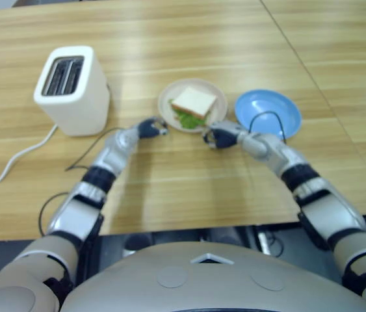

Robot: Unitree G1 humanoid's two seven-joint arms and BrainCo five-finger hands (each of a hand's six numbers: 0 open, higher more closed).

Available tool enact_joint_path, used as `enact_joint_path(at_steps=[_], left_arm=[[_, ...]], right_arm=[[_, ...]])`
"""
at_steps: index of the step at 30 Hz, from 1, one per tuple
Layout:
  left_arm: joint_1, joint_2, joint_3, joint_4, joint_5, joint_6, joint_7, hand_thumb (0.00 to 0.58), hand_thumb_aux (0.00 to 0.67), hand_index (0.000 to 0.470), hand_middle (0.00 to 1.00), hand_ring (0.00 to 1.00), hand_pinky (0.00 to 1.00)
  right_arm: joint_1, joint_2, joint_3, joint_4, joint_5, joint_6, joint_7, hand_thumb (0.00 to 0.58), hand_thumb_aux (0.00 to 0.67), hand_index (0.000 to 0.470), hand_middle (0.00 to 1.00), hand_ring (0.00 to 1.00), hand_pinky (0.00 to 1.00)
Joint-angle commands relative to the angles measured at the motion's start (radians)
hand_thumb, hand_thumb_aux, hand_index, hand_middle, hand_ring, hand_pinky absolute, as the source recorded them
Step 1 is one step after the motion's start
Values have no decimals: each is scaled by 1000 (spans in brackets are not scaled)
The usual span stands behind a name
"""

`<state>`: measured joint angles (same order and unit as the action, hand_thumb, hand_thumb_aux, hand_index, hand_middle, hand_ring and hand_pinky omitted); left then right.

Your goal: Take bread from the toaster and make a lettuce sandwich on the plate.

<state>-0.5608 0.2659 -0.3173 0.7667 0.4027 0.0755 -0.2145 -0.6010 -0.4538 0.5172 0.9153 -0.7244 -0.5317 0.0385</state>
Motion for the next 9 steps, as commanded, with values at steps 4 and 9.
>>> enact_joint_path(at_steps=[4, 9], left_arm=[[-32, 3, 149, 72, -94, -130, 196, 0, 0, 0, 0, 0, 0], [15, -80, 313, -81, -309, -318, 203, 0, 0, 0, 0, 0, 0]], right_arm=[[-17, -44, -62, -6, 44, -115, -226, 0, 0, 0, 0, 0, 0], [152, 34, -353, -221, 613, -204, -56, 0, 0, 0, 0, 0, 0]])
